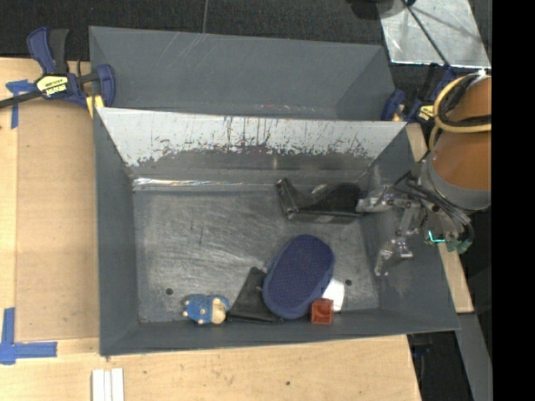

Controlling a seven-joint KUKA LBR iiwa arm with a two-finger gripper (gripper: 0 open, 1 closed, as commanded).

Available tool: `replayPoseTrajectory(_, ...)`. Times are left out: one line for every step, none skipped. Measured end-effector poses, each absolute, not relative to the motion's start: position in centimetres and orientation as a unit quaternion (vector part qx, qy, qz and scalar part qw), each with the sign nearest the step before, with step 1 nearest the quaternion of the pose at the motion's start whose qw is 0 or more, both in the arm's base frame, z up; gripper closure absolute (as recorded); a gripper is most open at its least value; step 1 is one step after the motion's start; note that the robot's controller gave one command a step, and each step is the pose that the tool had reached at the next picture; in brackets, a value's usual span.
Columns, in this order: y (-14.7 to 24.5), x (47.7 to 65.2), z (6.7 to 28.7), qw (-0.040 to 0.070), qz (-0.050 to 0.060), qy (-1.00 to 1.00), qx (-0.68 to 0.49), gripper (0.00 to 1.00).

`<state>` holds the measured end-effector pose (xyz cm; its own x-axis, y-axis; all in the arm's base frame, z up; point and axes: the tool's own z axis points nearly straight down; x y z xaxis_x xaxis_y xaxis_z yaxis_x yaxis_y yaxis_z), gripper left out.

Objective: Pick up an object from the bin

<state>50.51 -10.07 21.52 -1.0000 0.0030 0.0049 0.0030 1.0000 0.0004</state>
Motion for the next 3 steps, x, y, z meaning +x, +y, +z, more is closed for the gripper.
replayPoseTrajectory(-4.0, 49.6, 9.1, -0.01, 0.001, -0.999, -0.038, 0.0)
replayPoseTrajectory(-4.2, 49.6, 9.4, -0.011, 0.002, -0.999, -0.037, 1.0)
replayPoseTrajectory(5.1, 52.7, 8.6, -0.017, 0.007, -0.966, 0.259, 1.0)
